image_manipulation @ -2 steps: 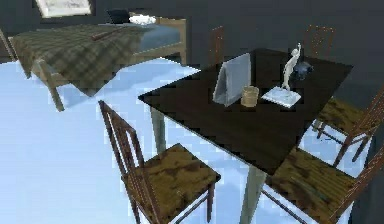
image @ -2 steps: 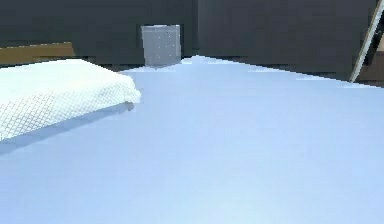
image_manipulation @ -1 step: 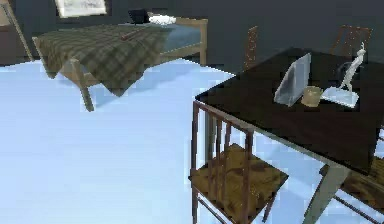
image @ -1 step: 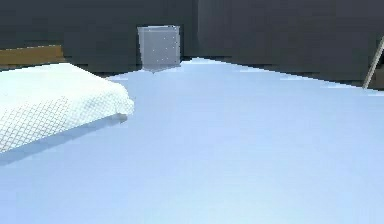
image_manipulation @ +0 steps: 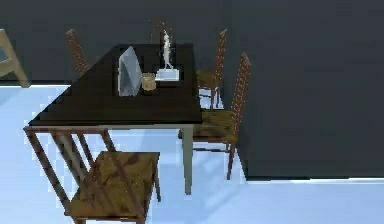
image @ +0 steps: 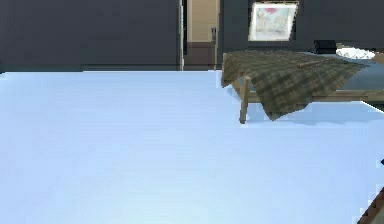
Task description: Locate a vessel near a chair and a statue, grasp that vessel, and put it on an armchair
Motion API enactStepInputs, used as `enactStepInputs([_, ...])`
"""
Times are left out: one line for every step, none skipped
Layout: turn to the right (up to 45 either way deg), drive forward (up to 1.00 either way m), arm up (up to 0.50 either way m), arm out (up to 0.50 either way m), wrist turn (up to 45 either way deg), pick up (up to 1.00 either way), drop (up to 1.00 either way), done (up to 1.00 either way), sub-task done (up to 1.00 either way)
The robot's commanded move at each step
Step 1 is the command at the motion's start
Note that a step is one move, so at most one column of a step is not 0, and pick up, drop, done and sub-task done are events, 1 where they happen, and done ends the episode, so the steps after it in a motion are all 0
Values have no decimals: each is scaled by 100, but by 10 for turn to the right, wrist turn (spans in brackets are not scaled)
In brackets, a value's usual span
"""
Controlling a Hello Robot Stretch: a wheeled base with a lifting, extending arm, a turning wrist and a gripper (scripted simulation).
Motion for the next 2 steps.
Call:
enactStepInputs([0, 85, 0, 0, 0, 0, 0, 0, 0])
enactStepInputs([450, 0, 0, 0, 0, 0, 0, 0, 0])
